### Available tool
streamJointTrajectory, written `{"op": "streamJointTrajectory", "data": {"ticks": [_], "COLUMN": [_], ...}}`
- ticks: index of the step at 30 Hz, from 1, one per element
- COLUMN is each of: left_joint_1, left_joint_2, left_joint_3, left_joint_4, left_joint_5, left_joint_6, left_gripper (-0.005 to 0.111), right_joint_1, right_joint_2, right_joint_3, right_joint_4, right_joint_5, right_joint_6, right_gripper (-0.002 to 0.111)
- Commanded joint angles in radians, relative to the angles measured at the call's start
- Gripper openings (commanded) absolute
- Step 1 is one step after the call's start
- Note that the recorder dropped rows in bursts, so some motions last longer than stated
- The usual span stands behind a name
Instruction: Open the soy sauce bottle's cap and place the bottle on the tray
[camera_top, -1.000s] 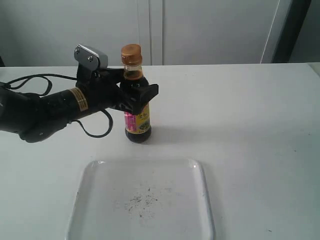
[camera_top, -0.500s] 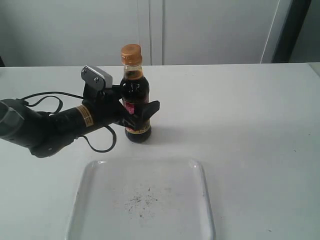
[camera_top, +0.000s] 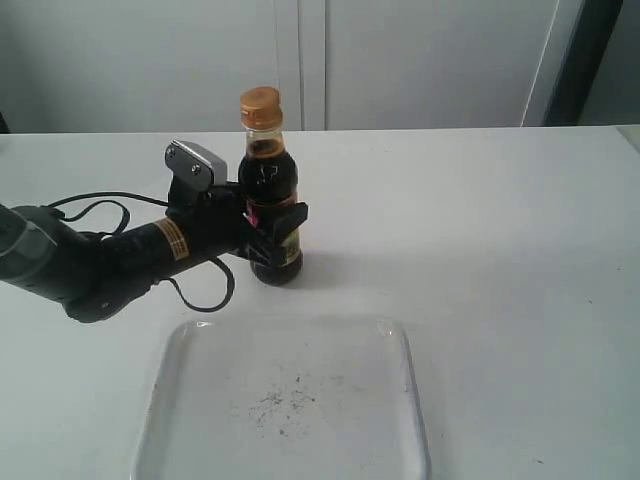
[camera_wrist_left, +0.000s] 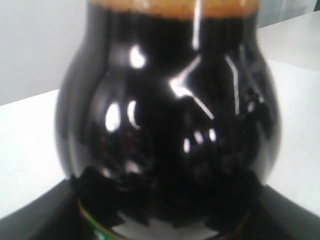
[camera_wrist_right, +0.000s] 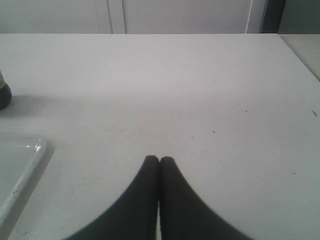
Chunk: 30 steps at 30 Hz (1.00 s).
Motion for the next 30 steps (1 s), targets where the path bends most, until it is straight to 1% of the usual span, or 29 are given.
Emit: {"op": "streamJointTrajectory", "data": {"ticks": [1, 2, 3, 5, 8, 11, 14, 16, 20, 23, 24, 26, 30], "left_joint_1": [-0.003, -0.003, -0.003, -0.003, -0.003, -0.003, -0.003, -0.003, -0.003, -0.003, -0.003, -0.003, -0.003], "left_joint_2": [-0.004, -0.004, -0.004, -0.004, -0.004, -0.004, -0.004, -0.004, -0.004, -0.004, -0.004, -0.004, -0.004], "left_joint_3": [-0.003, -0.003, -0.003, -0.003, -0.003, -0.003, -0.003, -0.003, -0.003, -0.003, -0.003, -0.003, -0.003], "left_joint_4": [0.004, 0.007, 0.02, 0.031, 0.037, 0.085, 0.099, 0.099, 0.097, 0.097, 0.097, 0.097, 0.097], "left_joint_5": [-0.009, -0.009, -0.007, -0.007, -0.007, -0.009, -0.009, -0.009, -0.009, -0.009, -0.009, -0.009, -0.009], "left_joint_6": [0.001, 0.001, 0.026, 0.053, 0.053, 0.057, 0.052, 0.05, 0.041, 0.035, 0.031, 0.031, 0.025], "left_gripper": [0.026, 0.015, 0.0, 0.0, 0.0, 0.0, 0.0, 0.0, 0.0, 0.0, 0.0, 0.0, 0.0], "right_joint_1": [0.001, 0.001, 0.001, 0.001, 0.001, 0.001, 0.001, 0.001, 0.001, 0.001, 0.001, 0.001, 0.001], "right_joint_2": [-0.006, -0.006, -0.006, -0.006, -0.006, -0.006, -0.006, -0.006, -0.006, -0.006, -0.006, -0.006, -0.006], "right_joint_3": [0.005, 0.005, 0.005, 0.005, 0.005, 0.005, 0.005, 0.005, 0.005, 0.005, 0.005, 0.005, 0.005], "right_joint_4": [-0.003, -0.003, -0.003, -0.003, -0.003, -0.038, -0.038, -0.038, -0.034, -0.019, -0.019, -0.019, -0.026], "right_joint_5": [-0.008, -0.008, -0.008, -0.008, -0.008, -0.026, -0.053, -0.12, -0.364, -0.515, -0.593, -0.65, -0.638], "right_joint_6": [0.004, 0.004, 0.004, 0.004, 0.004, 0.004, -0.023, -0.023, -0.018, 0.05, 0.101, 0.207, 0.228], "right_gripper": [0.0, 0.0, 0.0, 0.0, 0.0, 0.0, 0.0, 0.0, 0.0, 0.0, 0.0, 0.0, 0.0]}}
